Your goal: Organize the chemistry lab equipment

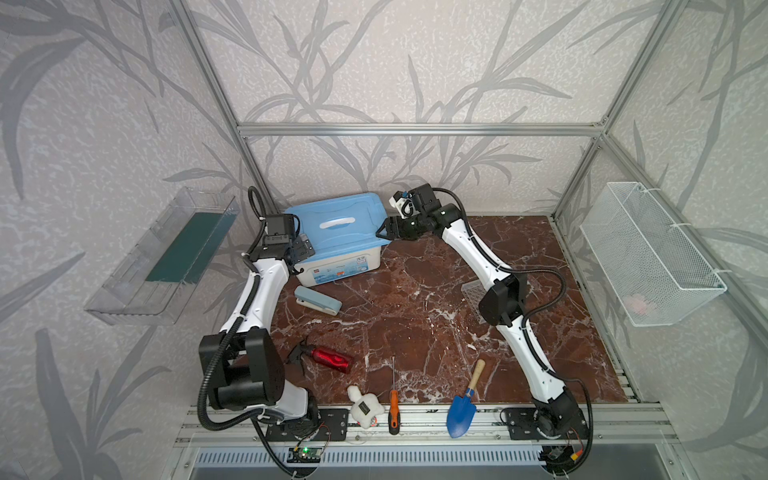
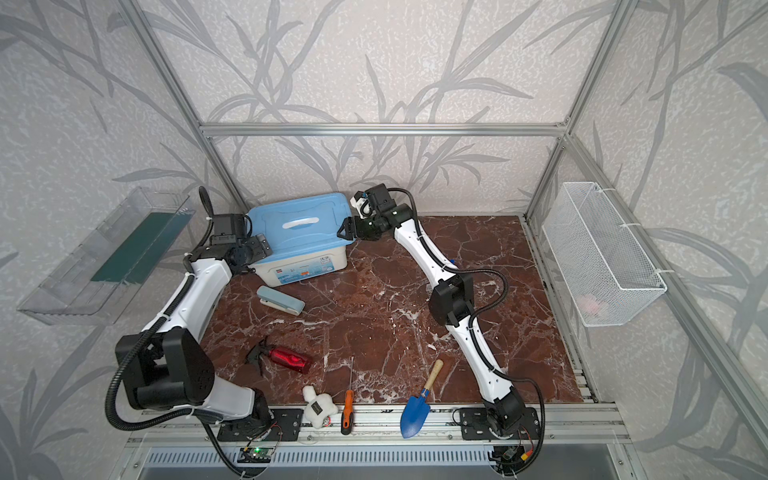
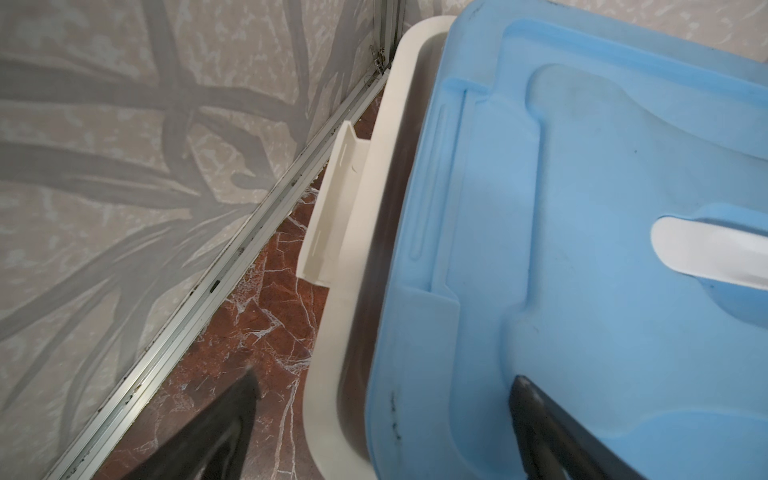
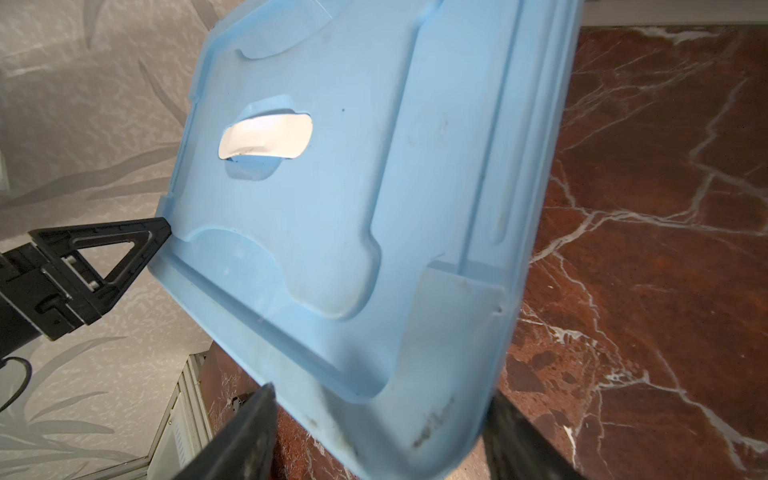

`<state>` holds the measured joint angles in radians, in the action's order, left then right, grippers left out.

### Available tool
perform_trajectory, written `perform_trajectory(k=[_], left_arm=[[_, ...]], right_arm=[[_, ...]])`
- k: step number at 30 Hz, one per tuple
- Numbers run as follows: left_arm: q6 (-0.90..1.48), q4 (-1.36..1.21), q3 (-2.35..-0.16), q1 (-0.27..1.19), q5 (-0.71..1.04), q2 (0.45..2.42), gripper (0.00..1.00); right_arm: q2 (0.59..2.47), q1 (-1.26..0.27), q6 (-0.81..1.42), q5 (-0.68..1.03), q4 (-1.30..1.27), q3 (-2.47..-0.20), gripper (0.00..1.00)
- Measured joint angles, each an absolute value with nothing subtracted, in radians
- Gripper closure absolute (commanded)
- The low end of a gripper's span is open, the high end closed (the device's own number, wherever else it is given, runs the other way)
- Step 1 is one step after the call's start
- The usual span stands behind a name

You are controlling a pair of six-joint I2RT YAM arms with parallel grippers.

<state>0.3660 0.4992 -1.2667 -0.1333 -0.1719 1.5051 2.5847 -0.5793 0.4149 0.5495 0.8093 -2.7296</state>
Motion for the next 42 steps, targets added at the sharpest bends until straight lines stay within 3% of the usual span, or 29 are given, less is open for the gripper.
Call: perform_trajectory(k=[7,13,35,42], left_arm=[[0.374,0.454,-1.255,-0.132,-0.136,1.517,0.1],[0.375,0.443,-1.252,-0.131,-0.163,1.517,0.04],[0.363,0.344,-1.227,-0.106,-0.398,1.542,0.01],[0.379,0.281,-1.23,-0.105,-0.381,1.568,0.23]], right_arm=[[2.585,-0.599,0.417,0.555,0.773,-2.714,0.34],[2.586,-0.598,0.421,0.556,0.744,-2.698,0.3],[2.599,-0.6,0.531,0.569,0.623,-2.646,0.27],[2.616,-0.602,0.533,0.558,0.611,-2.662,0.29]])
